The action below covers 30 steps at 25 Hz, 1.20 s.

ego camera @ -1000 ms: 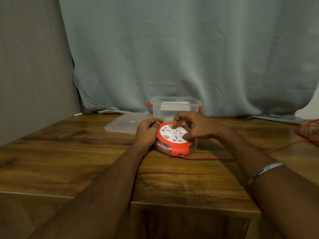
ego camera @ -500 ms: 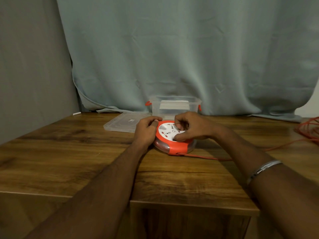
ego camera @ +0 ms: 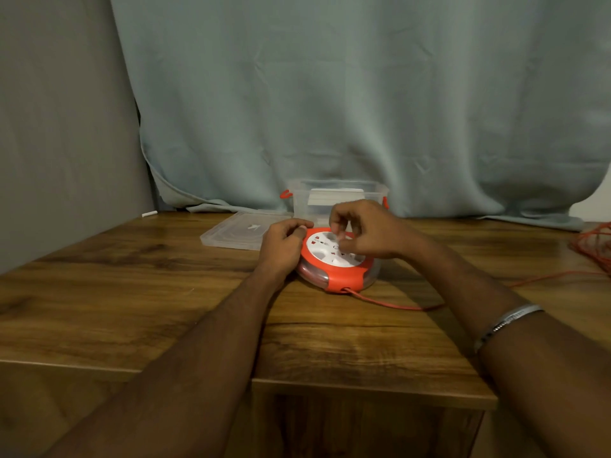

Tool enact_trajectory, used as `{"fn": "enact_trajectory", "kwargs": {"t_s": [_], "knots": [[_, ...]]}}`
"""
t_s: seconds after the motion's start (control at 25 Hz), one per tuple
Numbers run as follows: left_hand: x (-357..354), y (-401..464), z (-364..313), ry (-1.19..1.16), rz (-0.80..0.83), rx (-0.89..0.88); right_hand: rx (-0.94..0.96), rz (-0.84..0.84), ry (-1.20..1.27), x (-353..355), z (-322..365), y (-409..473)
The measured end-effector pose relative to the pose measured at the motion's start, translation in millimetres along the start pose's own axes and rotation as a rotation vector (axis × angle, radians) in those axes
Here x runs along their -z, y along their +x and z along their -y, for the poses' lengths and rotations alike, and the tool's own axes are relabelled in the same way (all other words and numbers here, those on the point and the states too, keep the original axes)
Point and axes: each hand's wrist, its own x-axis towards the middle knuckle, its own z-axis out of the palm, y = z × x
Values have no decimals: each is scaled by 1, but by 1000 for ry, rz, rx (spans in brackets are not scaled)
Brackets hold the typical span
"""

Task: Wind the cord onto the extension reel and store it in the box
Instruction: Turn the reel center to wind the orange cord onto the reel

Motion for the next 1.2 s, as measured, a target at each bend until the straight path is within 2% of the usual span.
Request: {"fn": "enact_trajectory", "kwargs": {"t_s": [0.16,0.44,0.84,1.2], "knots": [[0,-1,0,-8,6,1,-24,177,64,9,-11,-3],[-2,-2,-1,2,21,2,-118,212,234,10,-19,-4],[-2,2,4,7,-11,-32,-91,111,-66,-6,-2,-4],[-3,4,6,-38,15,-37,-48,9,-32,-7,2,-2]]}}
